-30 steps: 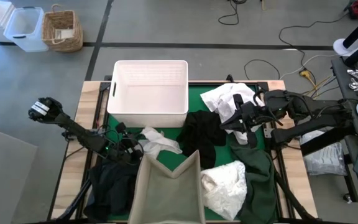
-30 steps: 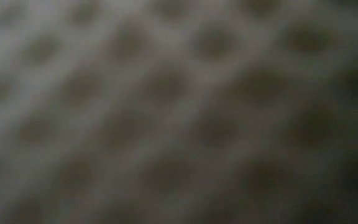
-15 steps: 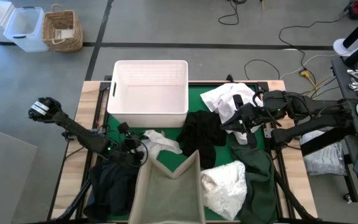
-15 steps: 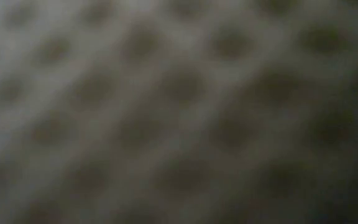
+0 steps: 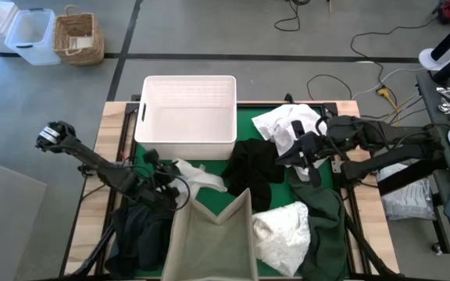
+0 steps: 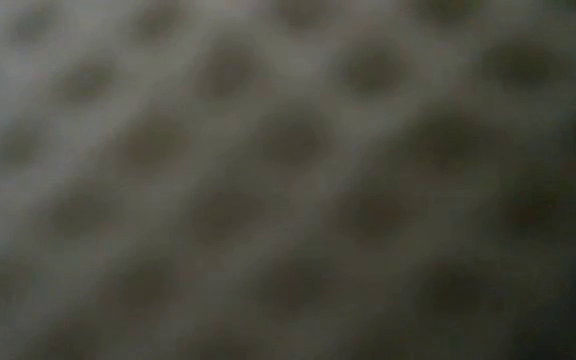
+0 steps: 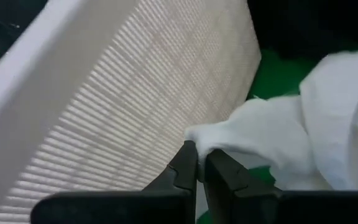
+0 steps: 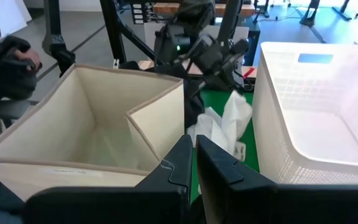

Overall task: Sort clothes
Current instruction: Put the white shirt into the brown laundry organizer

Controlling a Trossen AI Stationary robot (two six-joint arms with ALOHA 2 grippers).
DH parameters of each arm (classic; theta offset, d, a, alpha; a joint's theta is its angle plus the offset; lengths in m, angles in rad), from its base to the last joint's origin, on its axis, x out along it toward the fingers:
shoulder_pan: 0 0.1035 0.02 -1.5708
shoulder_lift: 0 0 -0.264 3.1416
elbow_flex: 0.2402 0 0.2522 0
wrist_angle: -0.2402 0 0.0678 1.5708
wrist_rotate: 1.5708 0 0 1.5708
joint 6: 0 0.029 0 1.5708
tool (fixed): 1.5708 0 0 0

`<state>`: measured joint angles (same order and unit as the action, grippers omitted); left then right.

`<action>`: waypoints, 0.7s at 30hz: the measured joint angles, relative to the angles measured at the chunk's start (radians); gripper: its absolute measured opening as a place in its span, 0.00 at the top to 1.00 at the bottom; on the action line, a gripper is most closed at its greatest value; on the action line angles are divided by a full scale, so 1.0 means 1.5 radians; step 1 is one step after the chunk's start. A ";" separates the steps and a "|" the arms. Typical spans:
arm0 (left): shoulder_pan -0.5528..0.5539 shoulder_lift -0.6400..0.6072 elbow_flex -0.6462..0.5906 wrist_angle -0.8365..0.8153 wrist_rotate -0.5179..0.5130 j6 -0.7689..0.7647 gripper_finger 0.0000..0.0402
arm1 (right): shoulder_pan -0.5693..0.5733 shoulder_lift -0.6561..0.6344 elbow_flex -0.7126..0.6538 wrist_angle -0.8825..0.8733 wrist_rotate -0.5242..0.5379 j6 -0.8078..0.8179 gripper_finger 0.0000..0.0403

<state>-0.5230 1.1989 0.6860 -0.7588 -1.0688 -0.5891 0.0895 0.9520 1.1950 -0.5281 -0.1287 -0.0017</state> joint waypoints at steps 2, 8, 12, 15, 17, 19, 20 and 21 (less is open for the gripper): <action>-0.001 -0.003 0.027 -0.046 -0.013 -0.007 1.00 | 0.000 0.000 -0.006 0.001 0.000 0.000 0.97; -0.002 -0.009 0.113 -0.138 -0.028 0.003 1.00 | 0.000 0.000 -0.020 0.002 0.000 -0.002 0.97; -0.012 -0.009 0.165 -0.174 -0.028 0.030 1.00 | 0.000 0.000 -0.023 0.007 0.000 -0.006 0.97; -0.027 -0.009 0.205 -0.181 -0.032 0.067 1.00 | 0.000 0.000 -0.025 0.007 0.000 -0.006 0.97; -0.037 -0.009 0.232 -0.180 -0.036 0.090 1.00 | 0.000 0.000 -0.026 0.007 0.000 -0.006 0.97; -0.048 -0.009 0.257 -0.181 -0.049 0.115 1.00 | 0.000 0.000 -0.027 0.006 0.000 -0.006 0.97; -0.053 -0.009 0.271 -0.183 -0.051 0.126 1.00 | 0.000 0.000 -0.028 0.006 0.000 -0.007 0.97; -0.058 -0.009 0.285 -0.189 -0.055 0.139 1.00 | 0.000 0.000 -0.028 0.006 0.000 -0.010 0.97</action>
<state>-0.6102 1.1857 1.1132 -1.0425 -1.1506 -0.3808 0.0895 0.9516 1.1534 -0.5186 -0.1287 -0.0162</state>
